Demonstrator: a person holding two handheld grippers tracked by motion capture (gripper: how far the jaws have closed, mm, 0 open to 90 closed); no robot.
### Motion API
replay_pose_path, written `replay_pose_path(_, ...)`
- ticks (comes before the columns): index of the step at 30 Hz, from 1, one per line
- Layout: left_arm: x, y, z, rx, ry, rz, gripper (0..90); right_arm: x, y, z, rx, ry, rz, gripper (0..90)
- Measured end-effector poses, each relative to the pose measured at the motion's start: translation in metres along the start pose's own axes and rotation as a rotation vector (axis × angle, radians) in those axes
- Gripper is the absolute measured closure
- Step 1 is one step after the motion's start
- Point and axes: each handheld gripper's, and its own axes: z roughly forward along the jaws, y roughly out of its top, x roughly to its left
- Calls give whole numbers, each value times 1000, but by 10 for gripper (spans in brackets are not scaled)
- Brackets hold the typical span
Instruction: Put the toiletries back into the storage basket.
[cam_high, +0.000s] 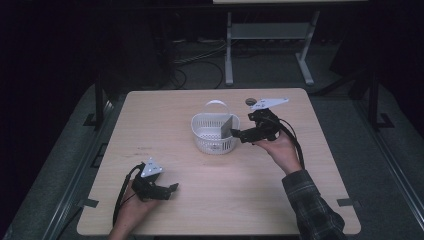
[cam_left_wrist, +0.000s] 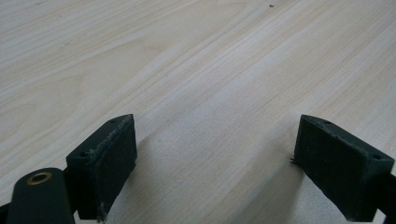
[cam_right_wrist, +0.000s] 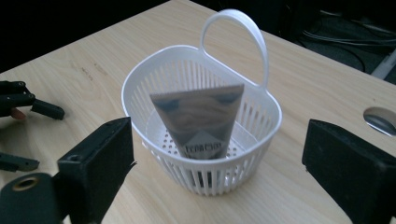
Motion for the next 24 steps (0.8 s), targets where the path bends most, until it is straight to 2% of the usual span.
replay_pose_path(3,0,0,0,0,0,0,122,-1,-6,-4,7,-9,5,57)
replay_pose_path(4,0,0,0,0,0,0,122,-2,-9,-7,25,-23,3,30)
replay_pose_path(16,0,0,0,-2,0,-2,122,-9,-33,-29,15,-38,19,30)
replay_pose_path(24,0,0,0,-3,0,-5,122,-11,-60,-37,35,-49,30,29)
